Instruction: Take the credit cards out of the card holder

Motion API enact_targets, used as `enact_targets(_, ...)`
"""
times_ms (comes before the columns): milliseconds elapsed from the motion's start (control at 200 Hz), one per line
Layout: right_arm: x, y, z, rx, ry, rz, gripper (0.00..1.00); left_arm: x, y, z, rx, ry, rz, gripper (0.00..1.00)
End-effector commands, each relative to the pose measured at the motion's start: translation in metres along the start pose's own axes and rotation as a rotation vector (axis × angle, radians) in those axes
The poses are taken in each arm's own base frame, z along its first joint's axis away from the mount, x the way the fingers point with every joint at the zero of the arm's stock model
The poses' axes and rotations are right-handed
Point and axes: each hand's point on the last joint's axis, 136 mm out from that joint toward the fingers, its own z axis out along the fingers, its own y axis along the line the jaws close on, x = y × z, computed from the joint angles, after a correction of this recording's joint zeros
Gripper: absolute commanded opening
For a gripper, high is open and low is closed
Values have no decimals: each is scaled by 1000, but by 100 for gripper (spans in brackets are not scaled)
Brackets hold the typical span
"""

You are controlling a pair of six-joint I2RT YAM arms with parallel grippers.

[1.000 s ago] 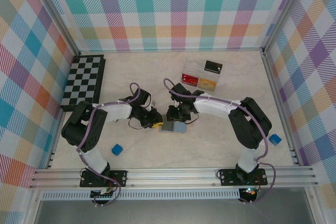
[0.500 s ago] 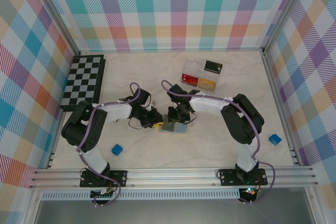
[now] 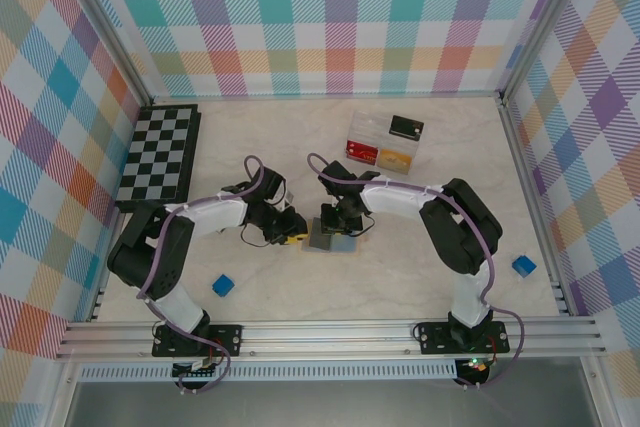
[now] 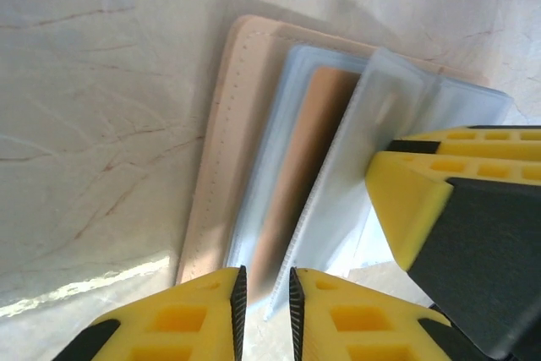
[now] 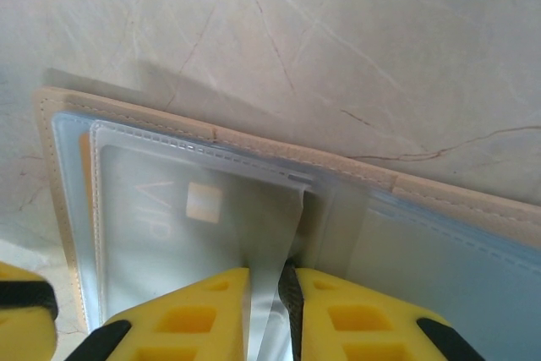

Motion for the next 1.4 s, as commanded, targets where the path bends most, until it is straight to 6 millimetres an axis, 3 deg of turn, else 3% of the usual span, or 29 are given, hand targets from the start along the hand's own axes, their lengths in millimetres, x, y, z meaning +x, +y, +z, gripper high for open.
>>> enact_targets(0,15,-23,17,71,57,28,21,6,-8,-3,8,16,42,24)
enact_targets(285,16,-23,17,65,63,29,21,9,-17,7,25,39,70,27)
enact_targets(690,16,-19,16,43,68,18,20,9,-9,21,-5,72,53,26)
enact_targets(995,14,-8,13,-30,68,24,20,10,-21,18,46,69,74,19)
enact_targets(1195,4,4,-25,-84,-36,-2,24,6,-14,10,-10,18,90,7)
enact_targets(1395,-7,3,-68,-83,-172,-31,46,-1,3,-11,-164,-50,110,0)
